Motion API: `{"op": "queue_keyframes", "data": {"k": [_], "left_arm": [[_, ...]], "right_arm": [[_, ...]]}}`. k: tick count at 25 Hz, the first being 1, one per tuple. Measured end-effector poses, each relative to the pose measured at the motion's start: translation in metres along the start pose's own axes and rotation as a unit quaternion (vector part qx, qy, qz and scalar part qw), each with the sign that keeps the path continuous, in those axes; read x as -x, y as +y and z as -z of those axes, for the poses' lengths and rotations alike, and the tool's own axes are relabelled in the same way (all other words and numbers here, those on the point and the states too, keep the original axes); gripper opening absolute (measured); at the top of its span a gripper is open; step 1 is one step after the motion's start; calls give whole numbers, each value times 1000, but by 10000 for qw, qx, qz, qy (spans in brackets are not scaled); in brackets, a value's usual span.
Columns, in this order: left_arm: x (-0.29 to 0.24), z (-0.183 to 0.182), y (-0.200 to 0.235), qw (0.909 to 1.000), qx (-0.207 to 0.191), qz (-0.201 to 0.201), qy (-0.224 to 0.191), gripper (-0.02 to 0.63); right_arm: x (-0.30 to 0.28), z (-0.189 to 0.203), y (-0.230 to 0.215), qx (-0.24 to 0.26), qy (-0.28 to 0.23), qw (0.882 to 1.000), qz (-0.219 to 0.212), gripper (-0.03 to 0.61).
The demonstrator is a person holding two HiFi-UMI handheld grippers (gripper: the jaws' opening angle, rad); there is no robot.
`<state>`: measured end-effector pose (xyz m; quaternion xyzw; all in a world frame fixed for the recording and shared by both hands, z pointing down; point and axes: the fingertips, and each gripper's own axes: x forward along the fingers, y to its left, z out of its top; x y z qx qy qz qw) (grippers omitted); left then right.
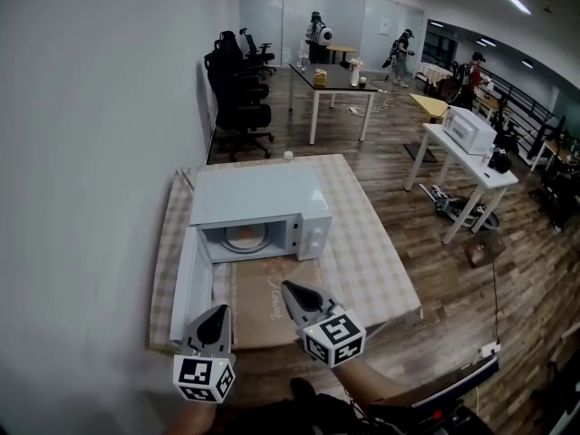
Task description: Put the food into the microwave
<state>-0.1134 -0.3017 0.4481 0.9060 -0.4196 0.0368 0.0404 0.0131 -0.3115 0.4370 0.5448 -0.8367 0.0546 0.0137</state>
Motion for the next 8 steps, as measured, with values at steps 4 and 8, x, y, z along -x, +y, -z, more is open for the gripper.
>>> {"op": "queue_keyframes", "data": {"k": [4, 8], "left_arm": [[-5, 3, -1, 10000, -36, 5, 30, 8], [-2, -2, 5, 9999, -133, -48, 61, 8]], "right_arm": [[-1, 7, -8, -65, 30, 10000, 62, 9], [-8, 9, -7, -143, -9, 9999, 90, 9]]}}
